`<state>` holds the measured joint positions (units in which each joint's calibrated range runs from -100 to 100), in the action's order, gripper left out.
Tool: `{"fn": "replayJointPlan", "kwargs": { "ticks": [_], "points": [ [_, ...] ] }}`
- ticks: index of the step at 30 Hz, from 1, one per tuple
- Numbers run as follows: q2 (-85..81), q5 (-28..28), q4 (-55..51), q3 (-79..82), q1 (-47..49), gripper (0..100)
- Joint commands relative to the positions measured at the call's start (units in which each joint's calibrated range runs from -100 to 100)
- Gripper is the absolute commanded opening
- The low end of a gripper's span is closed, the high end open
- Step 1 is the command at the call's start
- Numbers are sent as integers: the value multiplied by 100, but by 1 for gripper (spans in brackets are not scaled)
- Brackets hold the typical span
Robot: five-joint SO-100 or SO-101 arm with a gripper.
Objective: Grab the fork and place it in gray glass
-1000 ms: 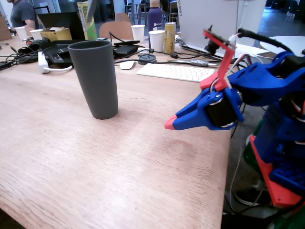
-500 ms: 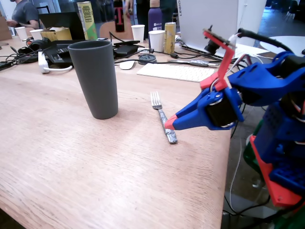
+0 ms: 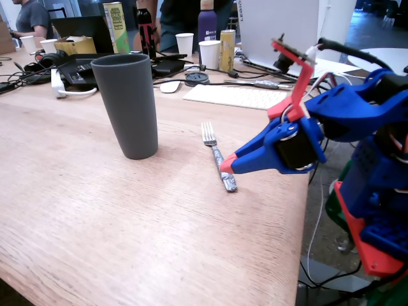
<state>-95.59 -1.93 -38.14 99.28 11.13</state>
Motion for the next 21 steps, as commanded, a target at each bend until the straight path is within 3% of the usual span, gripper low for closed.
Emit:
{"fn": "replayJointPlan", "kwargs": {
  "ticks": [1, 14, 18, 21],
  "points": [
    [-55, 24, -4, 44, -30, 0],
    [305, 15, 94, -136, -81, 0],
    [2346, -83, -12, -2514, -132, 0],
    [3907, -894, -20, -4279, -893, 0]
  ]
}}
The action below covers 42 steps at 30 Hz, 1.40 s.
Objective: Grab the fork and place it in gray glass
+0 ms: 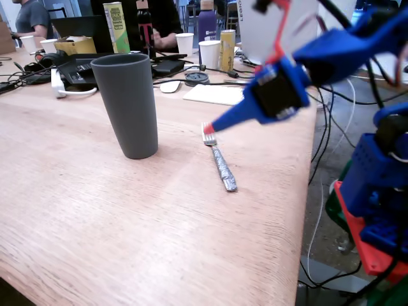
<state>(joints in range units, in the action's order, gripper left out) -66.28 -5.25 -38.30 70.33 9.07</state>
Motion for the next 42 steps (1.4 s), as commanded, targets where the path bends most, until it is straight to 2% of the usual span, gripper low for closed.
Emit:
{"fn": "replayJointPlan", "kwargs": {
  "ticks": [1, 3, 7, 9, 13, 33, 34, 39, 42],
  "points": [
    [1319, -869, -4, -1715, -1008, 0],
    [1842, -1241, -4, -1970, -1803, 0],
    [2443, -1582, -12, -1885, -3055, 0],
    [2794, -1783, -12, -1894, -3377, 0],
    [3334, -1988, -12, -1970, -3360, 0],
    [4312, -1919, 12, -1998, -3208, 0],
    [4321, -1919, 12, -1998, -3208, 1],
    [4329, -1973, 37, -1989, -3208, 31],
    [4398, -1954, 86, -1979, -3208, 36]
  ]
}}
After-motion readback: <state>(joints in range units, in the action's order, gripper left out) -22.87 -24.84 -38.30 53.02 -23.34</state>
